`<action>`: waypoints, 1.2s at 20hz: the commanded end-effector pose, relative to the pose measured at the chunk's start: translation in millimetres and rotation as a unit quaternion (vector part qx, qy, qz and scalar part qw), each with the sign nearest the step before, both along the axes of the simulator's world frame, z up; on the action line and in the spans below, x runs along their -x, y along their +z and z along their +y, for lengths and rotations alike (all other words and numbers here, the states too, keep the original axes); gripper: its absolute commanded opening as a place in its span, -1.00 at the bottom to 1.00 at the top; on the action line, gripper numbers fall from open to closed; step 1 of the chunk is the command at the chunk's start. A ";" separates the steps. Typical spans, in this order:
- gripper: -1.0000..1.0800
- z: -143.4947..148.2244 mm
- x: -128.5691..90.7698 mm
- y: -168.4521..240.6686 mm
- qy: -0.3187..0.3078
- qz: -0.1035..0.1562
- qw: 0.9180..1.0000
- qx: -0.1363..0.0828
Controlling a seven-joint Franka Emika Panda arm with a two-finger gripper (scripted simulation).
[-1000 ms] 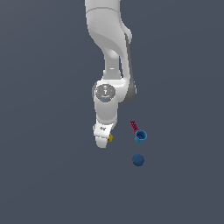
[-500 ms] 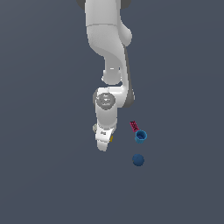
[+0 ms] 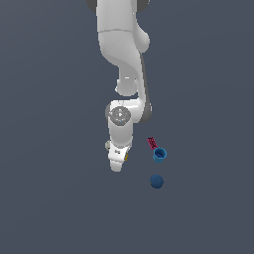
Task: Pick up a designated object from a clutter of objects.
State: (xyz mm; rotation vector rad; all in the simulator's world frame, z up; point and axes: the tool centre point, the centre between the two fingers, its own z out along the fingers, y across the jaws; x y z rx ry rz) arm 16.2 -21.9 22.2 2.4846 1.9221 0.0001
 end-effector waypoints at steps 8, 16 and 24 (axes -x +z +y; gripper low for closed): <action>-1.00 1.5 1.3 2.9 0.000 0.000 1.000 0.000; -1.00 13.8 11.8 28.5 0.000 0.000 1.000 0.000; -1.00 38.4 32.7 79.8 0.000 0.000 1.000 0.001</action>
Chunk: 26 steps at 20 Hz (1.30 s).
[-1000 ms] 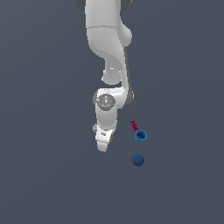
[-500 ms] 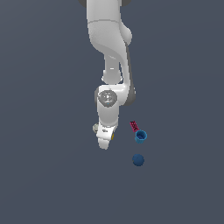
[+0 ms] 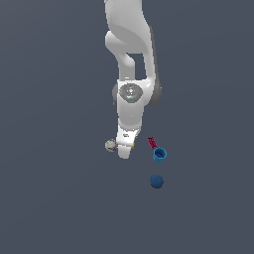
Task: Pick up a designated object from a clutter of objects.
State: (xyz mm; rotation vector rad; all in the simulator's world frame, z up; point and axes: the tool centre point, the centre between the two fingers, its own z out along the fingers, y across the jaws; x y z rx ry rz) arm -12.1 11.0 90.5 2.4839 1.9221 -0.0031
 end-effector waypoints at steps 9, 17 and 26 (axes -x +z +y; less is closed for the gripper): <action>-1.00 41.3 33.8 85.4 0.001 0.000 1.000 0.001; -1.00 76.9 61.7 159.0 0.001 0.000 1.000 0.000; -1.00 116.2 91.1 241.1 0.001 0.000 1.000 0.000</action>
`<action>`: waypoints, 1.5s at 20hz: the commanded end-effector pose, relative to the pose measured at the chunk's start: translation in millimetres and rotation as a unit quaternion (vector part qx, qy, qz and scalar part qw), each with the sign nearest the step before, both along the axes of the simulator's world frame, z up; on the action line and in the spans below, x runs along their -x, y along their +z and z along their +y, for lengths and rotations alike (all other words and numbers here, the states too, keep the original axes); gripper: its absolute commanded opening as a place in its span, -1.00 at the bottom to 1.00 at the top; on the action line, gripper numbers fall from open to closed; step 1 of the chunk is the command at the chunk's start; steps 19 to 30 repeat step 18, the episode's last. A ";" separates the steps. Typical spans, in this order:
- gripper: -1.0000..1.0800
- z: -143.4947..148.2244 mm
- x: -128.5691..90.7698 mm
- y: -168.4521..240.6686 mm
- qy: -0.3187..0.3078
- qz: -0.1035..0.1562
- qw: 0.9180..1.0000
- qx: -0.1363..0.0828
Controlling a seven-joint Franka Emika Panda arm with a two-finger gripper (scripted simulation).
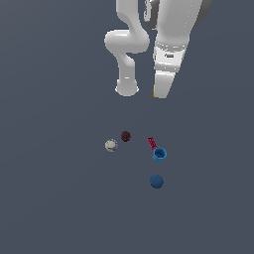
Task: Pick up a designated object from a clutter of objects.
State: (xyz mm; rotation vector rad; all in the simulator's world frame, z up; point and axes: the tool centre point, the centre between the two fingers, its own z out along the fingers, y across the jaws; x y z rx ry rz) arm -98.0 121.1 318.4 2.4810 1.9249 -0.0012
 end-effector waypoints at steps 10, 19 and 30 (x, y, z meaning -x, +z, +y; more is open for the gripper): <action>-1.00 34.5 24.1 73.9 -0.001 0.000 1.000 -0.001; -1.00 41.7 27.4 89.0 -0.001 0.000 1.000 -0.001; -1.00 41.7 27.4 89.0 -0.001 0.000 1.000 -0.001</action>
